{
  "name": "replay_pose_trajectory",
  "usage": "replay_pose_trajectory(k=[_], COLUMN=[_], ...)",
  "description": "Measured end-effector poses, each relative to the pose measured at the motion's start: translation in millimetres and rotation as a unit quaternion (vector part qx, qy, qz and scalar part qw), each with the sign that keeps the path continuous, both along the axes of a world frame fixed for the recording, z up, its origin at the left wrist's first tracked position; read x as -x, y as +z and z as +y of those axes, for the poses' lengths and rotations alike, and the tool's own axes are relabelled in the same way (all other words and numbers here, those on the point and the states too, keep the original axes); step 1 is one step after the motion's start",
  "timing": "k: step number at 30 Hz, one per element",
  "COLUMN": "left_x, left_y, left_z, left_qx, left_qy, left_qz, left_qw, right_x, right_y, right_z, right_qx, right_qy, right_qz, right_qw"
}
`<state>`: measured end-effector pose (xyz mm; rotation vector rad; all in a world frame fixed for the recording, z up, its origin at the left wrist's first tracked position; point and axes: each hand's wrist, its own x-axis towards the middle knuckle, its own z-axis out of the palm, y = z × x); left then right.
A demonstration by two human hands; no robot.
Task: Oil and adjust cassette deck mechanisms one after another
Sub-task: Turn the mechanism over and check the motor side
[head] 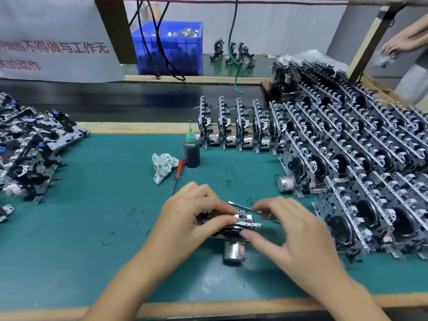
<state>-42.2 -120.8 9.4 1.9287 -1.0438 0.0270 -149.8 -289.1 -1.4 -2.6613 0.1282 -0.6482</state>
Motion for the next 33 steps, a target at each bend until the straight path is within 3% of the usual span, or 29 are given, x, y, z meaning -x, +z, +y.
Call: replay_pose_trajectory(k=[2,7,11,14,17,21,26,33], left_x=[-1,-2,-3,-18,-43,-69,-71,-62], left_y=[4,12,19,28,43,51,18,-19], left_z=[7,27,27,14,-14,-66,-113,-120], left_qx=[-0.025,-0.080,-0.127,-0.126,-0.106,-0.097,-0.133,-0.139], left_qy=[-0.003,0.033,0.049,0.047,0.006,-0.033,-0.083,-0.171], left_qz=[-0.007,-0.097,-0.216,-0.277,-0.302,-0.245,-0.177,-0.008], left_qw=[1.000,0.991,0.967,0.951,0.947,0.964,0.972,0.975], right_x=[-8,-34,-45,-48,-53,-67,-80,-81], right_y=[15,37,41,49,57,53,31,24], right_z=[1,7,3,0,-9,-24,-40,-44], right_qx=[0.007,0.171,0.124,0.116,0.070,0.040,0.077,0.100], right_qy=[0.032,0.138,0.177,0.163,0.084,-0.064,-0.223,-0.287], right_qz=[0.009,0.090,0.170,0.139,0.078,0.013,0.071,0.095], right_qw=[0.999,0.971,0.961,0.970,0.991,0.997,0.969,0.948])
